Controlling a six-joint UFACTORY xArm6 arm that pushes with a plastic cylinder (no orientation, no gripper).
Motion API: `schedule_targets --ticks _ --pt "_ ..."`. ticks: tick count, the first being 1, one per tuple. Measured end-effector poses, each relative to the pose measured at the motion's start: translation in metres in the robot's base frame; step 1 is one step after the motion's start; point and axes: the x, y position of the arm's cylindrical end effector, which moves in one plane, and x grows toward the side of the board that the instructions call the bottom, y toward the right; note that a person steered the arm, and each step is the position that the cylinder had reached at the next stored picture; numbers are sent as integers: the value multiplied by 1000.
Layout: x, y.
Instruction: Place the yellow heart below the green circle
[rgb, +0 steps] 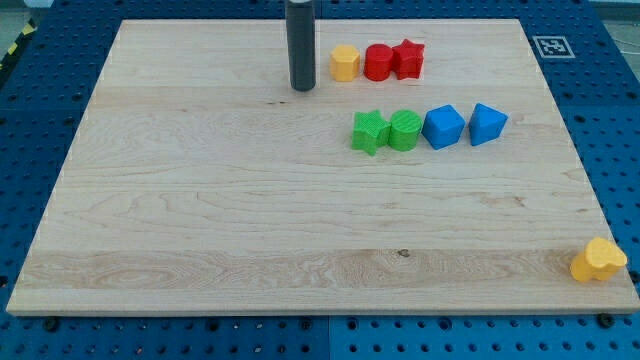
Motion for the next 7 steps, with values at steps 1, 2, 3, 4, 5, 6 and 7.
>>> schedule_targets --ticks 1,2,3,4,5,6,7 --pt "26 0" --pt "42 0" --pt "58 0" --pt "75 -2" --pt "89 -2" --pt "113 -2" --pt "136 8"
